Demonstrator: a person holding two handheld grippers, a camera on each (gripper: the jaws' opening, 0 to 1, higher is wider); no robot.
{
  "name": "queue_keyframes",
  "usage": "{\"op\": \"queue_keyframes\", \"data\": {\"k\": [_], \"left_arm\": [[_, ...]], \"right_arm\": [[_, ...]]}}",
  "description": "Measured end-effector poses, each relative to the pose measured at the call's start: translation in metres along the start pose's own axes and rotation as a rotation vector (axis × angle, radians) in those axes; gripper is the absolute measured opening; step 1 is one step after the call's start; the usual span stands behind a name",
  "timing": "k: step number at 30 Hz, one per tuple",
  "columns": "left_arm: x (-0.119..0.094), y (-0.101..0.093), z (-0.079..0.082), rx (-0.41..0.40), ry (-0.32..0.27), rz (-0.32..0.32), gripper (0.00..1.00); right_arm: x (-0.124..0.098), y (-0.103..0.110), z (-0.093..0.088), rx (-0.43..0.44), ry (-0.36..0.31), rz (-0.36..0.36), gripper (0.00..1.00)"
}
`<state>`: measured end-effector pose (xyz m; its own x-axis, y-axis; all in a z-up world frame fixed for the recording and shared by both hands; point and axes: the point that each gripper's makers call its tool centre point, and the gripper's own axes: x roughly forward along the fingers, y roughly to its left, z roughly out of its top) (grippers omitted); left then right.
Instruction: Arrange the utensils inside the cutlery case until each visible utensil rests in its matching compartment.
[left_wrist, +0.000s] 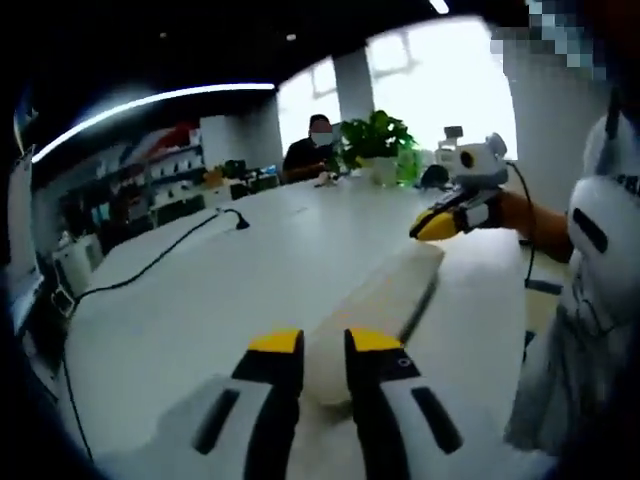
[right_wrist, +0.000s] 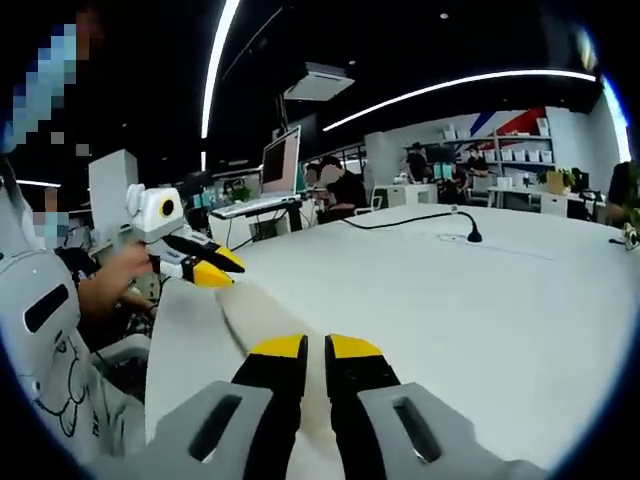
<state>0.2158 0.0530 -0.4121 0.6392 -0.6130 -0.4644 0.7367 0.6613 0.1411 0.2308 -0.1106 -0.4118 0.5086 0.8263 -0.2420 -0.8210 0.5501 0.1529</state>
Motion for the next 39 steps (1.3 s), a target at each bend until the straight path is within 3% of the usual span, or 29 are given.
{"op": "queue_keyframes", "data": {"k": [4,5,8,10,11,13,17,21,26,27,39], "left_arm": [[-0.008,0.005,0.001,0.145,0.149,-0.036,0.17],[-0.010,0.001,0.003,0.164,0.170,-0.074,0.17],[-0.011,-0.006,0.010,0.108,0.194,-0.168,0.17],[-0.009,0.003,0.007,0.160,0.242,-0.164,0.16],[-0.007,0.002,0.005,0.192,0.263,-0.202,0.15],[-0.003,0.004,0.002,0.165,0.286,-0.214,0.13],[0.001,0.003,-0.015,0.249,0.388,-0.251,0.14],[0.005,-0.001,-0.019,0.291,0.428,-0.264,0.14],[0.008,-0.005,-0.015,0.314,0.435,-0.290,0.15],[0.006,-0.004,-0.020,0.343,0.469,-0.294,0.15],[0.010,-0.012,-0.022,0.313,0.502,-0.356,0.04]], "right_arm": [[-0.002,0.001,-0.003,0.017,0.012,0.018,0.06],[-0.003,0.001,-0.003,0.023,0.012,0.019,0.06],[-0.004,0.000,-0.004,0.039,0.015,0.015,0.06],[-0.005,-0.002,-0.005,0.035,0.025,0.009,0.06],[-0.006,-0.002,-0.006,0.032,0.029,0.008,0.05],[-0.009,-0.003,-0.007,0.028,0.041,0.005,0.05],[-0.014,-0.005,-0.010,0.033,0.050,-0.001,0.05],[-0.015,-0.006,-0.011,0.044,0.047,-0.004,0.05],[-0.014,-0.007,-0.013,0.044,0.051,-0.004,0.05],[-0.014,-0.008,-0.013,0.042,0.052,-0.005,0.05],[-0.012,-0.008,-0.023,0.038,0.100,0.007,0.05]]}}
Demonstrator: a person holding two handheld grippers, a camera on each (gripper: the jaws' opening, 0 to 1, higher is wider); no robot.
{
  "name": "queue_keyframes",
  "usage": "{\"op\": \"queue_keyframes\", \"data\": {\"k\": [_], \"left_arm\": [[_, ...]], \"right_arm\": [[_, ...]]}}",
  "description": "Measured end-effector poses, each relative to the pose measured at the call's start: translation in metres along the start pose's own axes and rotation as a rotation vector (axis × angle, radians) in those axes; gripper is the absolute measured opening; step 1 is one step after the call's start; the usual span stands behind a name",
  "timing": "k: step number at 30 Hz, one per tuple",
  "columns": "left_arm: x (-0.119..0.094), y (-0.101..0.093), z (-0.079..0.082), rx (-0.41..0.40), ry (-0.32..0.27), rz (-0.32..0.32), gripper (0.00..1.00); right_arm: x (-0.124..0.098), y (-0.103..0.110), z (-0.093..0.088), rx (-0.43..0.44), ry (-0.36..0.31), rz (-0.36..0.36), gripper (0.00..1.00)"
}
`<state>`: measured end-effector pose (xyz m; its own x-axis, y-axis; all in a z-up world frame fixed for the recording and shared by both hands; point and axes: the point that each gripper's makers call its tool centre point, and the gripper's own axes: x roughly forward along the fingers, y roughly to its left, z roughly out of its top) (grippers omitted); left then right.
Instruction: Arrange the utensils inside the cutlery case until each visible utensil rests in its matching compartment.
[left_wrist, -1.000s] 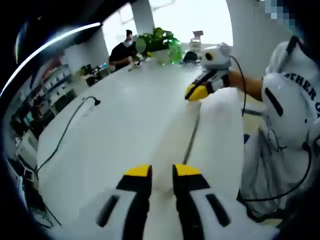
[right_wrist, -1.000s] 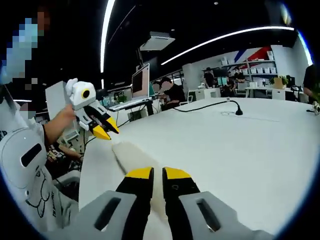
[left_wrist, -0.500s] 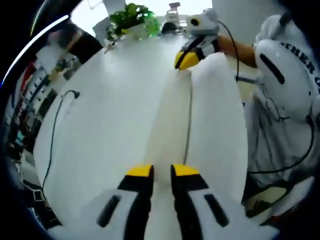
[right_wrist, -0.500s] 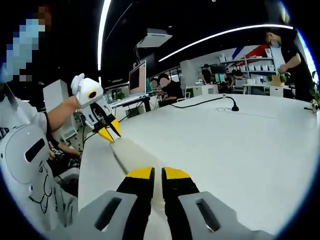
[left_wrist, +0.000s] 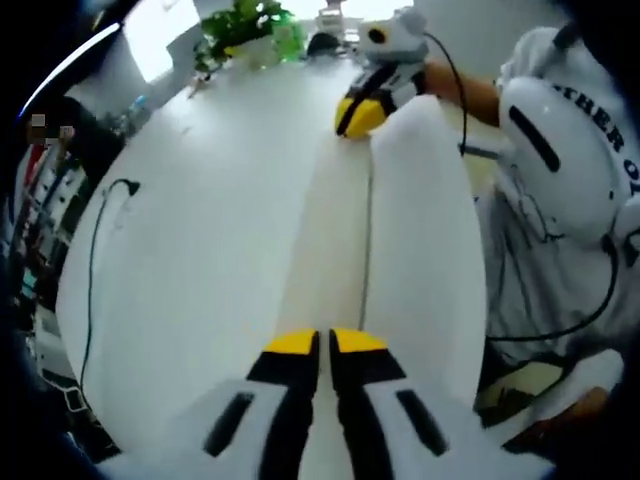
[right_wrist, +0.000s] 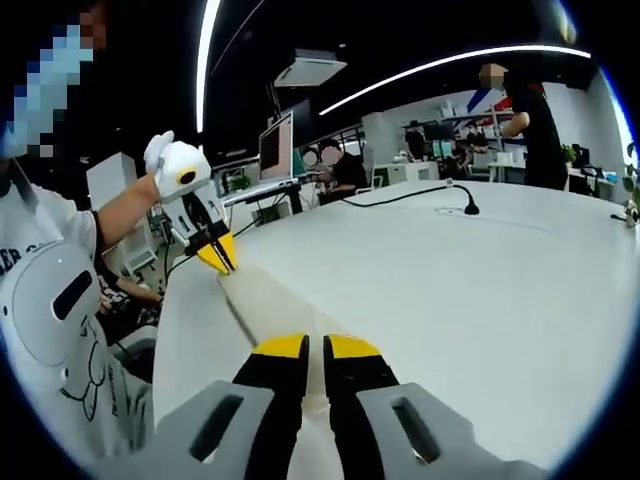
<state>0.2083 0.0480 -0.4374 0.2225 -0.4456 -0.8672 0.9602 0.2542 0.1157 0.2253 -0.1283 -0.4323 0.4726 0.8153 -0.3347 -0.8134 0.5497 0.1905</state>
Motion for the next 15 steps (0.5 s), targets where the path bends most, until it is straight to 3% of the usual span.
{"op": "queue_keyframes", "data": {"k": [8,15], "left_arm": [[-0.001,0.004,-0.002,-0.058,0.001,-0.018,0.00],[-0.001,0.004,-0.003,-0.059,-0.016,-0.022,0.00]], "right_arm": [[0.005,0.003,-0.003,-0.021,0.051,0.023,0.05],[0.012,0.008,-0.003,-0.049,0.091,0.050,0.05]]}}
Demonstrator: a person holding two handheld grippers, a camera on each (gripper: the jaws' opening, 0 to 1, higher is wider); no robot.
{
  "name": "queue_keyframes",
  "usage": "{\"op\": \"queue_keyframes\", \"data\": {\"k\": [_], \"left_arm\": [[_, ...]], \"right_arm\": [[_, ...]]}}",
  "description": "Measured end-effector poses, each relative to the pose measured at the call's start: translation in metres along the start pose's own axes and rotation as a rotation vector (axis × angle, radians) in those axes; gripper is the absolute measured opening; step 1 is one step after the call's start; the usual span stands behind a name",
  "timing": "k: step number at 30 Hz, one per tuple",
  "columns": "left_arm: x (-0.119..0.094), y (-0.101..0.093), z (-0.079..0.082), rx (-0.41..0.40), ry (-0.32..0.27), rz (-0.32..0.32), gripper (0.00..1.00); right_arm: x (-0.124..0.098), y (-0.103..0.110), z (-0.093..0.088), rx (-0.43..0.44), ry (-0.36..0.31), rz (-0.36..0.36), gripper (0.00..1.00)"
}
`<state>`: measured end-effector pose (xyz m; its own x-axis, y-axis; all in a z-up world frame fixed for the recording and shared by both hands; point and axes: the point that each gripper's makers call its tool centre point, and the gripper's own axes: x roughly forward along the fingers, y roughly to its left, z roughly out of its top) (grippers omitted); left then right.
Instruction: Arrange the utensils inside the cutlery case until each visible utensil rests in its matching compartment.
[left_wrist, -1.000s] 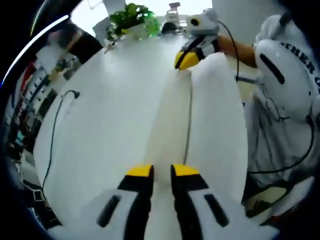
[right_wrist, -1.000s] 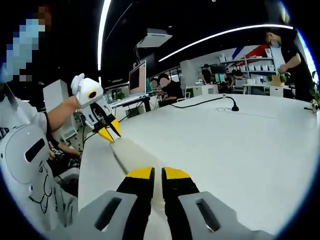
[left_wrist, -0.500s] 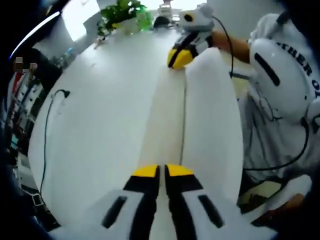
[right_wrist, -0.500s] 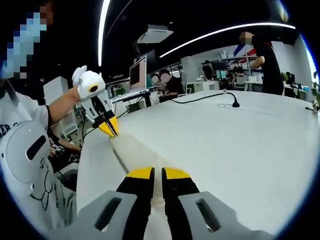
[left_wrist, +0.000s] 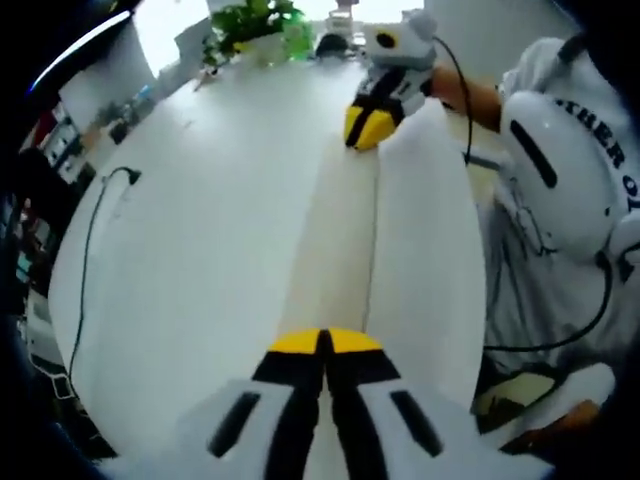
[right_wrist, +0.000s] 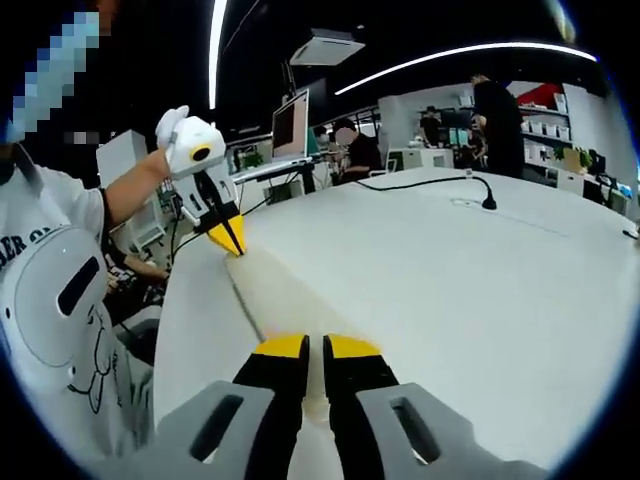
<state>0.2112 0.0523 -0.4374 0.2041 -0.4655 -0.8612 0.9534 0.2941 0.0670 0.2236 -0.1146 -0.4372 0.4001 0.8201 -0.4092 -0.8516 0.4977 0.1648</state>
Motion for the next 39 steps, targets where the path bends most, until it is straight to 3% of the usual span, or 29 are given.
{"op": "queue_keyframes", "data": {"k": [6,8,9,11,14,17,23,28,33,39], "left_arm": [[0.001,-0.001,0.000,0.020,-0.025,0.033,0.00],[0.000,0.000,0.000,0.019,-0.033,0.037,0.00],[0.000,0.001,0.001,0.006,-0.042,0.035,0.00],[0.000,0.001,0.001,0.004,-0.049,0.032,0.00],[0.000,0.001,0.002,0.007,-0.054,0.024,0.00],[0.000,0.001,0.002,0.006,-0.069,0.016,0.00],[0.000,0.001,0.003,-0.003,-0.092,0.022,0.00],[0.000,0.000,0.004,-0.004,-0.102,0.022,0.00],[0.000,0.001,0.004,-0.014,-0.123,0.026,0.00],[0.000,0.001,0.005,0.010,-0.107,0.040,0.00]], "right_arm": [[0.002,0.002,0.001,0.024,-0.005,0.033,0.06],[-0.004,0.000,0.005,0.039,-0.046,0.055,0.16],[-0.010,-0.004,0.011,0.021,-0.090,0.053,0.21],[-0.023,-0.011,0.011,-0.053,-0.109,0.057,0.29],[-0.033,-0.021,-0.002,-0.157,-0.038,0.048,0.46],[-0.028,-0.017,-0.016,-0.272,0.037,0.106,0.57],[-0.011,-0.002,-0.023,-0.297,0.074,0.222,0.53],[-0.007,-0.013,-0.023,-0.302,0.062,0.222,0.42],[-0.008,-0.012,-0.022,-0.282,0.037,0.240,0.42],[-0.007,-0.010,-0.021,-0.276,0.047,0.234,0.41]]}}
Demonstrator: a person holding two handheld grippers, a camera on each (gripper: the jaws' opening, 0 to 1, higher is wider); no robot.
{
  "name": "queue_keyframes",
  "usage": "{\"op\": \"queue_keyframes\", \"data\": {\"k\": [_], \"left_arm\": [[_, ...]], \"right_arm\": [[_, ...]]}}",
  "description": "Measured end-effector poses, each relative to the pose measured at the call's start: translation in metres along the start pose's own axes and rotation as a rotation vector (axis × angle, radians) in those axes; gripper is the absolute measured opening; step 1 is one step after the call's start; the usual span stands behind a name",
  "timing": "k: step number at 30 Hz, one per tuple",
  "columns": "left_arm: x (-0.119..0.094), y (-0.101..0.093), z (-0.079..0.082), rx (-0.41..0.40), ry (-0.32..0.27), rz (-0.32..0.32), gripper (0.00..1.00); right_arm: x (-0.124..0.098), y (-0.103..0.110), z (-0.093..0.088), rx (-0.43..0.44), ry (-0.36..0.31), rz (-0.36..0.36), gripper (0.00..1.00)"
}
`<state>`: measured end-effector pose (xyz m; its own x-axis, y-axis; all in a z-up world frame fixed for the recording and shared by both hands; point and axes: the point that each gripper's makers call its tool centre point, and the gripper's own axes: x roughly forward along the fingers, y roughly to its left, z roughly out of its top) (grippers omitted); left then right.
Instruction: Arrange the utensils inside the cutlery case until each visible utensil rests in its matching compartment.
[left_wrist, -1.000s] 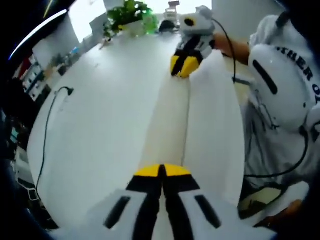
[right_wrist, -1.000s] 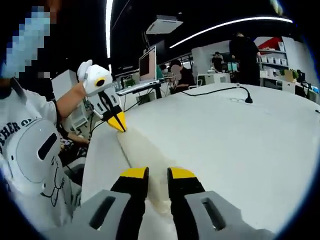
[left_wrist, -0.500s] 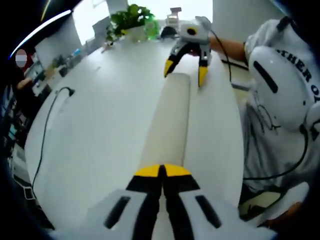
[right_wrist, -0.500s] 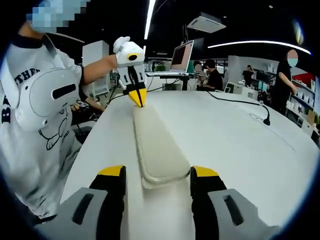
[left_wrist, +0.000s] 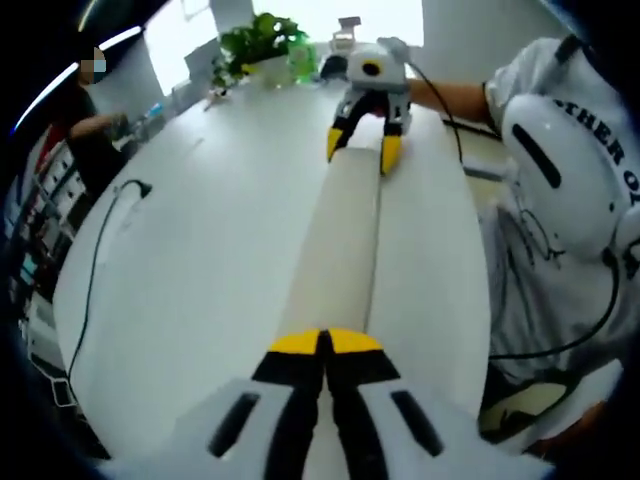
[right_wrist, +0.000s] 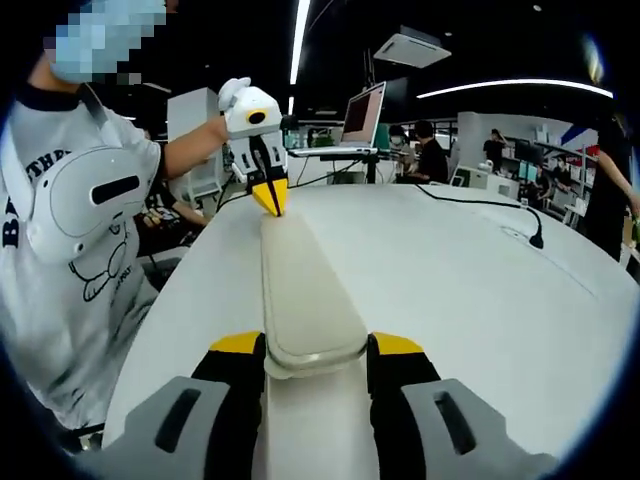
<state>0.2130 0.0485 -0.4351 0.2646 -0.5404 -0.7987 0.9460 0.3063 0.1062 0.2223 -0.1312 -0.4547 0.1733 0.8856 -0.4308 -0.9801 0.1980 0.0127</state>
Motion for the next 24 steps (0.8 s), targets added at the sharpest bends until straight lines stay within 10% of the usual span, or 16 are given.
{"op": "queue_keyframes", "data": {"k": [24], "left_arm": [[0.000,0.000,0.002,-0.002,-0.043,-0.011,0.03]], "right_arm": [[-0.013,-0.002,0.000,0.046,-0.035,-0.006,0.39]]}}
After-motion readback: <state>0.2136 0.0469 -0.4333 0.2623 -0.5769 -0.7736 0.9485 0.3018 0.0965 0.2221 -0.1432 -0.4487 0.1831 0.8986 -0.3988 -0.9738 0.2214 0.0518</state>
